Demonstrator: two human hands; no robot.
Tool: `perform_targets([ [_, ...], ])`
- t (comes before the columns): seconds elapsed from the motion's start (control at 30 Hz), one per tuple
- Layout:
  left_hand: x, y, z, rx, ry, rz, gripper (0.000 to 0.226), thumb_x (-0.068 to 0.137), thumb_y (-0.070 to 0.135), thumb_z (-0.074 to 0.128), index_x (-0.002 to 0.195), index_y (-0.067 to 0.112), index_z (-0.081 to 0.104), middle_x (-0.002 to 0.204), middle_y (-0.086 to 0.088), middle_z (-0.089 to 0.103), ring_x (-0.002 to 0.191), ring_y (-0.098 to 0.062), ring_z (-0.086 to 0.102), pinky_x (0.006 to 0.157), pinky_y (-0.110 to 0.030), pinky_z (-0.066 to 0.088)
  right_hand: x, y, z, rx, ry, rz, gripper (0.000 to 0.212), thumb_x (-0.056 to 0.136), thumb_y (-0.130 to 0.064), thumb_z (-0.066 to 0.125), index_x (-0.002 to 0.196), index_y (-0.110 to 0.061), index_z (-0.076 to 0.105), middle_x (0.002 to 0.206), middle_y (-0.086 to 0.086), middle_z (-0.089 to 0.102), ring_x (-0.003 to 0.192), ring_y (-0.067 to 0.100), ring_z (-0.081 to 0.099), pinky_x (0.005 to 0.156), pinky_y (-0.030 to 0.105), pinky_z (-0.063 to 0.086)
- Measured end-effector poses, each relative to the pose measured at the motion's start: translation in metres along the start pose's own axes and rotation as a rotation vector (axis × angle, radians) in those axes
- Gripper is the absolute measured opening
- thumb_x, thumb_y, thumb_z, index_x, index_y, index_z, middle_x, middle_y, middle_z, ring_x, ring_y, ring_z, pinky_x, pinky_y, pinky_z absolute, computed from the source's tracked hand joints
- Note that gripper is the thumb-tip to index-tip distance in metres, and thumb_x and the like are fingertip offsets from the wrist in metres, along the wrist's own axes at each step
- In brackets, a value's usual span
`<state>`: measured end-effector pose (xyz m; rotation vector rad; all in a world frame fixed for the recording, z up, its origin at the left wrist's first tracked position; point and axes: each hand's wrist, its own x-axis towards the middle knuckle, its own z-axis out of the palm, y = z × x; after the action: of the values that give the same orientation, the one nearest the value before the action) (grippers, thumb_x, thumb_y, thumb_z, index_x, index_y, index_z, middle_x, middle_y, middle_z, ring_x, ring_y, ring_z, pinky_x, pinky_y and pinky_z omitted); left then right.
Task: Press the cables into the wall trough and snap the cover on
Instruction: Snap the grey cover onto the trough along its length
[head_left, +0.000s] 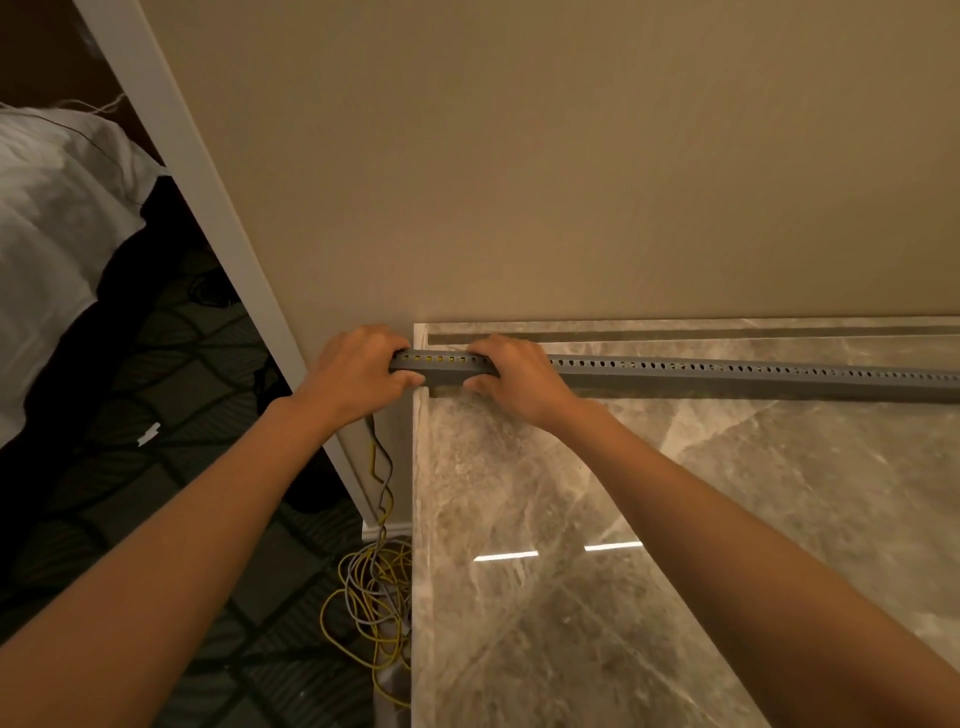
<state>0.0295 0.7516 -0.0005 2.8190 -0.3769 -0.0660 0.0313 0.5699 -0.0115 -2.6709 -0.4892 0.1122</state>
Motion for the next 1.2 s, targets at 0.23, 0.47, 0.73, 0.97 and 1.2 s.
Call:
perform_targets([
  [0.23, 0.02, 0.067, 0.022, 0.271, 0.033, 0.234, 0.035, 0.083, 0.024, 0.062, 0.113, 0.007, 0.058, 0.113, -0.013, 0.059, 0.106, -0.03, 0.054, 0.086, -0.04, 0.044, -0.03, 0.042, -0.011, 0.012, 0.097, 0.105, 0.046, 0.084, -0.009, 0.057, 0.128, -0.008, 0.044, 0.13, 0.013, 0.052, 0.119, 0.03, 0.042, 0.103, 0.034, 0.028],
  [0.47, 0.032, 0.15, 0.055, 0.388, 0.072, 0.373, 0.033, 0.085, -0.001, 0.047, 0.117, 0.005, 0.047, 0.12, -0.015, 0.05, 0.11, -0.032, 0.047, 0.086, -0.039, 0.041, -0.081, 0.108, -0.041, 0.047, 0.269, 0.317, 0.038, 0.082, 0.005, 0.053, 0.118, -0.006, 0.047, 0.127, 0.012, 0.048, 0.119, 0.028, 0.043, 0.103, 0.035, 0.035],
  [0.73, 0.047, 0.226, 0.079, 0.5, 0.036, 0.422, 0.034, 0.085, -0.002, 0.05, 0.118, 0.001, 0.046, 0.12, -0.017, 0.053, 0.109, -0.033, 0.05, 0.091, -0.039, 0.041, -0.123, 0.171, -0.063, -0.073, 0.319, 0.457, 0.049, 0.083, 0.004, 0.047, 0.13, -0.008, 0.04, 0.139, 0.01, 0.043, 0.133, 0.026, 0.035, 0.116, 0.046, 0.018],
  [0.97, 0.066, 0.244, 0.086, 0.53, 0.005, 0.337, 0.03, 0.088, -0.001, 0.045, 0.118, 0.004, 0.046, 0.12, -0.015, 0.056, 0.109, -0.031, 0.054, 0.089, -0.037, 0.043, -0.131, 0.215, -0.083, -0.013, 0.209, 0.382, 0.056, 0.084, 0.007, 0.044, 0.137, -0.008, 0.032, 0.147, 0.01, 0.032, 0.14, 0.024, 0.023, 0.118, 0.045, 0.003],
  [1.2, 0.087, 0.248, 0.09, 0.404, -0.106, 0.143, 0.021, 0.093, 0.011, 0.044, 0.111, 0.005, 0.054, 0.117, -0.015, 0.06, 0.108, -0.03, 0.055, 0.086, -0.039, 0.045, -0.135, 0.254, -0.096, -0.005, 0.224, 0.342, 0.055, 0.084, 0.009, 0.045, 0.135, -0.006, 0.033, 0.143, 0.014, 0.035, 0.136, 0.029, 0.027, 0.119, 0.045, 0.014],
])
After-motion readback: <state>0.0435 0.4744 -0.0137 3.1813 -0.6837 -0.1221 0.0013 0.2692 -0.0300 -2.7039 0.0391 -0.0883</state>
